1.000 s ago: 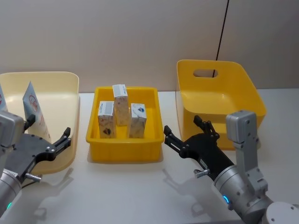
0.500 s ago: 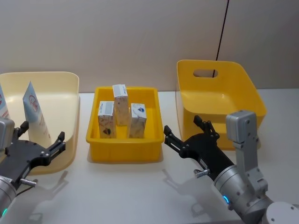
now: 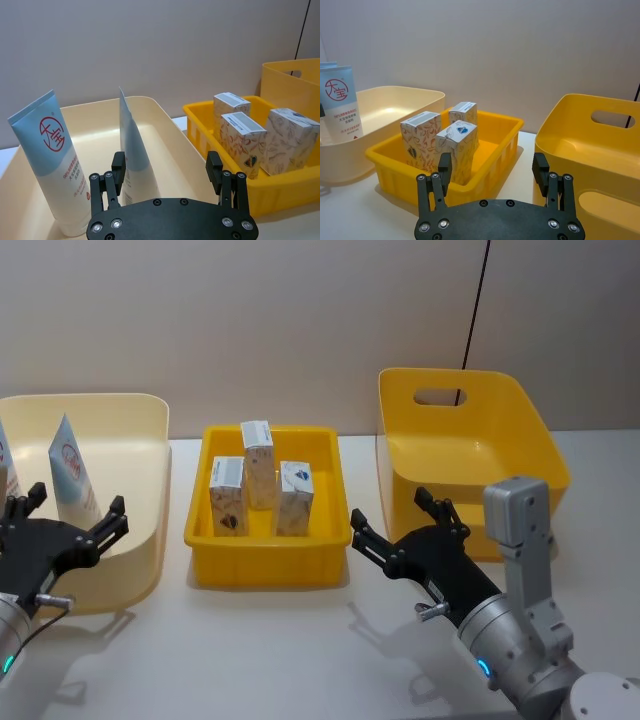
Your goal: Bimanual collaborative sorting of washing and personal care products
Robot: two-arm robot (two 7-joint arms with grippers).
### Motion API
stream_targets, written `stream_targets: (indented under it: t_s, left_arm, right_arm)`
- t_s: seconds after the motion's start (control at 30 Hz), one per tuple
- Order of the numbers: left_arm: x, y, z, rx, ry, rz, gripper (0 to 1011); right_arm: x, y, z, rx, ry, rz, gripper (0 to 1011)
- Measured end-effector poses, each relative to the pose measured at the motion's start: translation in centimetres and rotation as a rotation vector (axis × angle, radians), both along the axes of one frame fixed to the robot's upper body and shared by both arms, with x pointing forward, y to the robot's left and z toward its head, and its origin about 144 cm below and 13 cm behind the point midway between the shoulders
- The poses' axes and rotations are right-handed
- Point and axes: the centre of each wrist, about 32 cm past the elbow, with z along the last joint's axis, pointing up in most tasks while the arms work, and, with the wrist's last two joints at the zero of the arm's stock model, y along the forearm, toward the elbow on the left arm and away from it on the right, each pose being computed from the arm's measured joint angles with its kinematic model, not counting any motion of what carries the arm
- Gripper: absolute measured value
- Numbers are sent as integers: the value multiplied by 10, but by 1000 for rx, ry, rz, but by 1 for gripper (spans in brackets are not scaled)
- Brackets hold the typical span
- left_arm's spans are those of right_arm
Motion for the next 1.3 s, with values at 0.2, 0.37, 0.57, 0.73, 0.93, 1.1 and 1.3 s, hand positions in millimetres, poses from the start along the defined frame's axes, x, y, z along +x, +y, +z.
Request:
stream_targets:
  t_s: [0.2, 0.37, 0.57, 0.73, 0.93, 1.1, 1.3]
  left_arm:
    - [10, 0, 6, -13, 8, 21, 1003]
    - [16, 0, 8, -16, 15, 30, 1003]
    - [25, 0, 11, -20, 28, 39, 1003]
    - [34, -1, 12, -22, 40, 40, 1003]
    - [46, -4, 13, -25, 56, 30, 1003]
    - [53, -6, 12, -25, 66, 24, 1003]
    - [62, -10, 12, -16, 82, 21, 1003]
  right_arm:
    - [0, 0, 0, 0, 0, 0, 1001]
    - [0, 0, 0, 0, 0, 0, 1001]
    - [0, 0, 0, 0, 0, 0, 1001]
    - [0, 0, 0, 0, 0, 0, 1001]
    - [0, 0, 0, 0, 0, 0, 1001]
    - [0, 0, 0, 0, 0, 0, 1001]
    - [0, 0, 0, 0, 0, 0, 1001]
